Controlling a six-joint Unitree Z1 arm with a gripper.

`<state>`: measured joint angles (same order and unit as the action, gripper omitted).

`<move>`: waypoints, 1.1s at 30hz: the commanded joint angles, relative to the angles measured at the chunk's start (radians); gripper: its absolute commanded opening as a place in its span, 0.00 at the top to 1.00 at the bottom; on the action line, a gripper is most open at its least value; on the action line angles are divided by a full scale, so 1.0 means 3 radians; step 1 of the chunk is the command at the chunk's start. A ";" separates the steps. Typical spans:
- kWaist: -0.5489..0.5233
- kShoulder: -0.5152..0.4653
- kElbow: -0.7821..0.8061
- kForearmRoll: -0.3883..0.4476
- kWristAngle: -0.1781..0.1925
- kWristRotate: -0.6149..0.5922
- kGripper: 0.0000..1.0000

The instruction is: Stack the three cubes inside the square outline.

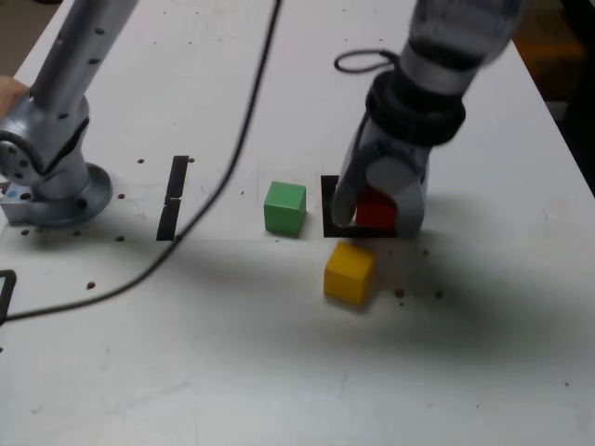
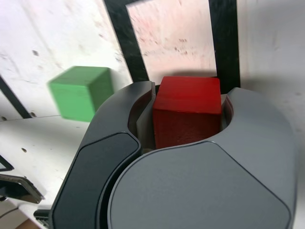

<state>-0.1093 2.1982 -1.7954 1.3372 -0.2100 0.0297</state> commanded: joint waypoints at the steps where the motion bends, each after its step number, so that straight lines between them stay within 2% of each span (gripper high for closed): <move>1: 0.0037 -0.0090 0.0027 0.0040 0.0054 -0.0035 0.87; 7: 0.0134 -0.0227 0.0179 0.0056 0.0088 -0.0073 0.86; 12: 0.0191 -0.0250 0.0294 -0.0002 0.0015 -0.0117 0.86; 20: 0.0196 -0.0188 0.0354 -0.0240 -0.0121 -0.0250 0.86; 33: 0.0246 -0.0135 0.0545 -0.0456 -0.0151 -0.0333 0.84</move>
<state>-0.0387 2.1558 -1.6335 1.2019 -0.2553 -0.0686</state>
